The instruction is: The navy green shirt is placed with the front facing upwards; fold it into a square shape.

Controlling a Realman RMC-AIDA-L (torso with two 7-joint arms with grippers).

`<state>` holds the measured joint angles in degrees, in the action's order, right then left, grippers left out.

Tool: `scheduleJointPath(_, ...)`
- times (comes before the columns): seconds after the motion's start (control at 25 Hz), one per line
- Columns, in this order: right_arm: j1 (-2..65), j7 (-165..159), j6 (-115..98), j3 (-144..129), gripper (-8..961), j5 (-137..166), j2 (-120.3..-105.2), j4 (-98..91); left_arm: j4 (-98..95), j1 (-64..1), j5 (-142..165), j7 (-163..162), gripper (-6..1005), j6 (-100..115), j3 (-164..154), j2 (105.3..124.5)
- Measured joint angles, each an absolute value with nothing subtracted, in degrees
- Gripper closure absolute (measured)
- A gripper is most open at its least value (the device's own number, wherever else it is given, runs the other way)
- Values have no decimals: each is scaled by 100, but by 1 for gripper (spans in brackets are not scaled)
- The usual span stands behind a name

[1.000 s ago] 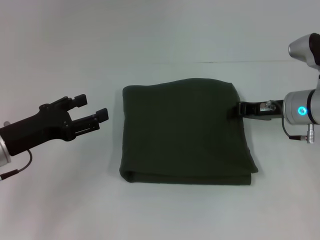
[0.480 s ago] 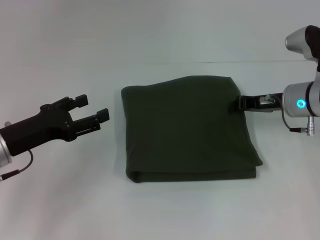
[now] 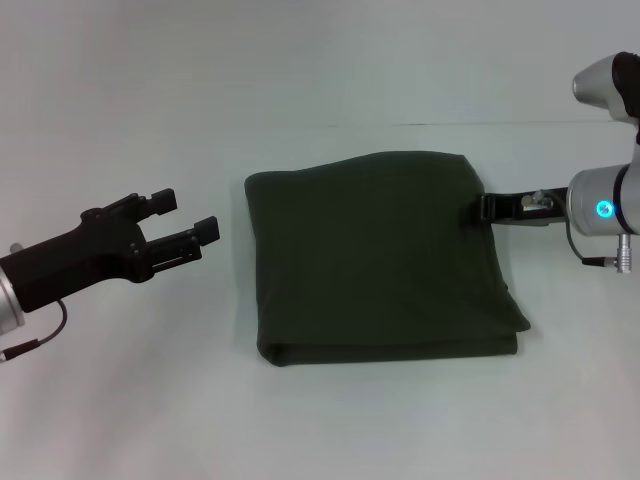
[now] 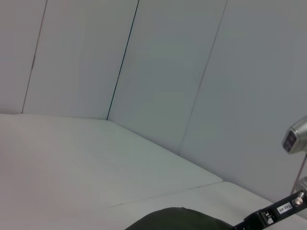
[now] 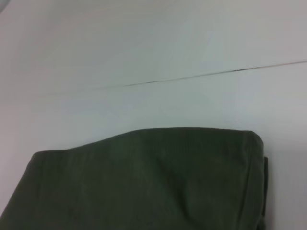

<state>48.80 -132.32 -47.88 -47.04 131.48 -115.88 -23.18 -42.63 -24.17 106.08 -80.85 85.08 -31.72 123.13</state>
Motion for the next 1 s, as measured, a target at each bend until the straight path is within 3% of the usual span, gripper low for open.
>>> scheduleJointPath(0.6, 4315, -13074, -4858, -4628, 799, 13052, -11649, -3207, -4209, -2408, 10523, -8091, 122, 8507, -3173, 12314)
scheduleJointPath(0.68, 4230, -13079, -4966, -4617, 561, 13040, -11634, -3357, -4208, -2408, 10521, -8093, 121, 8507, -3173, 12313)
scheduleJointPath(0.92, 4063, -12854, -5362, -4614, 320, 12949, -11732, -3778, -4167, -2408, 10472, -8099, 121, 8507, -3173, 12320)
scheduleJointPath(1.0, 4068, -12735, -5441, -4637, 367, 12838, -11742, -3769, -4138, -2408, 10459, -8099, 121, 8507, -3173, 12322)
